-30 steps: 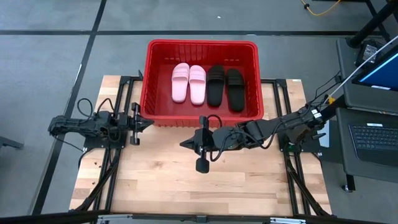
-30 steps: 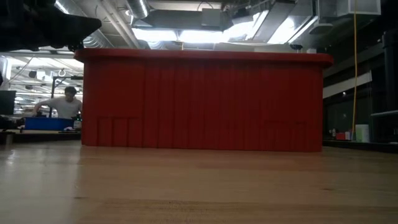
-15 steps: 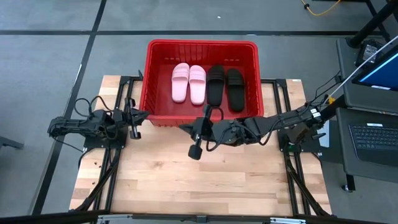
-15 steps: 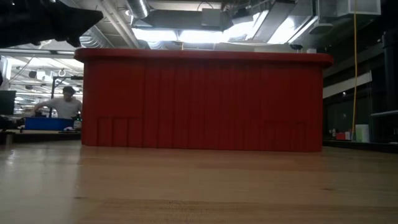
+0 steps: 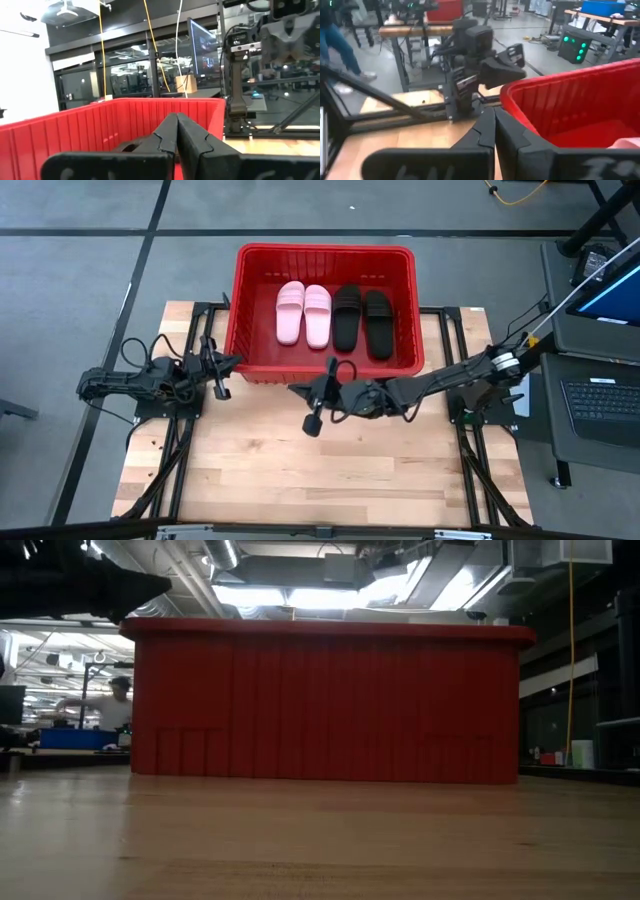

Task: Pick and place slides into bin
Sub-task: Return to Home Position

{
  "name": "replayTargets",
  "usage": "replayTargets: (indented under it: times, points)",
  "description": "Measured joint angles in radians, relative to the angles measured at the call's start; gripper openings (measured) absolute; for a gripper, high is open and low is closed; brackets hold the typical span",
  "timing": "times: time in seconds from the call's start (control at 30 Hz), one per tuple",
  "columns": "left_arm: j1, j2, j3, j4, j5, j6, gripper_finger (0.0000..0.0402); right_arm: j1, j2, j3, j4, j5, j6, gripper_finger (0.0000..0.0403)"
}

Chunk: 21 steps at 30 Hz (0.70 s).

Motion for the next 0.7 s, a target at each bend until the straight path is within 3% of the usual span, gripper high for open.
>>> replayTargets:
  times: [0.3,0.7]
  points:
    - [0.0,0.0,0.0,-0.007,-0.017,0.0,0.0001,0.022,-0.217,-0.181,0.04,0.001,-0.024,0.0007]
    - [0.0,0.001,0.0,-0.011,-0.016,0.0,0.0009,0.068,-0.557,-0.65,0.268,0.001,-0.028,0.0007]
